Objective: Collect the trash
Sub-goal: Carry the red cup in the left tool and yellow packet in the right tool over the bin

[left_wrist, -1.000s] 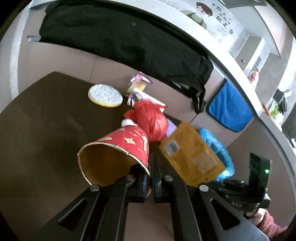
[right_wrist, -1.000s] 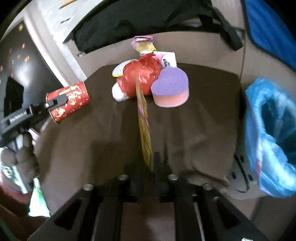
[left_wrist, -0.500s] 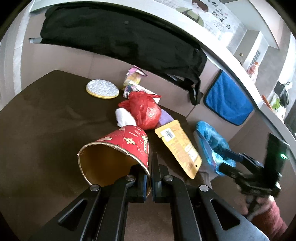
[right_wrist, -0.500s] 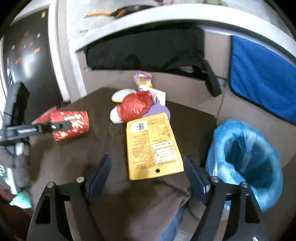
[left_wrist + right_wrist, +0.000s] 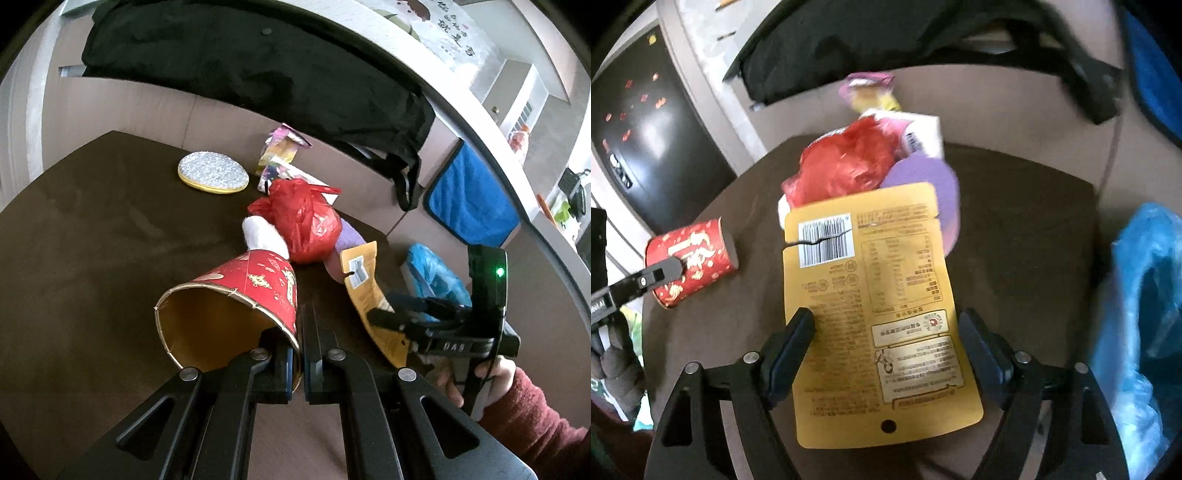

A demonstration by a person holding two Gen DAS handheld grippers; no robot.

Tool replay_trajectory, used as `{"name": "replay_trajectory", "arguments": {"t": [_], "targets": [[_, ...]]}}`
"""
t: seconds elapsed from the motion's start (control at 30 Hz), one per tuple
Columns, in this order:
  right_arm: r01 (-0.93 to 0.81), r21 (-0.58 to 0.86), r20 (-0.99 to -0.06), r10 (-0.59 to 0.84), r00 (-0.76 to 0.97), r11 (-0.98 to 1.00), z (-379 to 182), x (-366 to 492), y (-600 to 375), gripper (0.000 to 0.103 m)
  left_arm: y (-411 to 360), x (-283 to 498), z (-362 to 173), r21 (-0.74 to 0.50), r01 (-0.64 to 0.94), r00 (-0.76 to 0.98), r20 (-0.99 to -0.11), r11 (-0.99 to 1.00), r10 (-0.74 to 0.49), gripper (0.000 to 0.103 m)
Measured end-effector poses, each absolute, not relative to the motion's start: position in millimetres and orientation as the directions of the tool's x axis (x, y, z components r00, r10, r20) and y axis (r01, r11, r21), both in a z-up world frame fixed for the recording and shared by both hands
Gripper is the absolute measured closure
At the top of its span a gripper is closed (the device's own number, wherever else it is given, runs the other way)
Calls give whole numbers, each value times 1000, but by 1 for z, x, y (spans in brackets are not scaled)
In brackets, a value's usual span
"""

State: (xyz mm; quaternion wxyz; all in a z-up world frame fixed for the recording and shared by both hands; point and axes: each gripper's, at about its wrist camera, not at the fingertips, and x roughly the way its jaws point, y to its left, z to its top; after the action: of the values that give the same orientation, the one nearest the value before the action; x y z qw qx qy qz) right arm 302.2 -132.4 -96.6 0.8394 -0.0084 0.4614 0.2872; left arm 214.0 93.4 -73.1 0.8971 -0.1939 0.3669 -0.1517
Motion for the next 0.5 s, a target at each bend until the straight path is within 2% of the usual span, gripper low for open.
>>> {"name": "replay_trajectory", "arguments": {"t": [0.1,0.27,0.37,0.5], "targets": [[-524,200,-798,448,404,828,-98,302,-114,24,99,219,-76,-468,117,684,-601,876,-413,100],[-564,156,-824,422,379,811,-102,302,-92,7,106,220,-82,-480,94,688,-602,872,-406,100],[-579,111,-837,390,383,807,-105,304,-81,4,110,218,-86,-486,81,686,-606,870,-402,100],[-598,10,-852,320,414,801,-109,302,-61,6,115,216,-87,-488,71,690,-606,870,-397,100]]}}
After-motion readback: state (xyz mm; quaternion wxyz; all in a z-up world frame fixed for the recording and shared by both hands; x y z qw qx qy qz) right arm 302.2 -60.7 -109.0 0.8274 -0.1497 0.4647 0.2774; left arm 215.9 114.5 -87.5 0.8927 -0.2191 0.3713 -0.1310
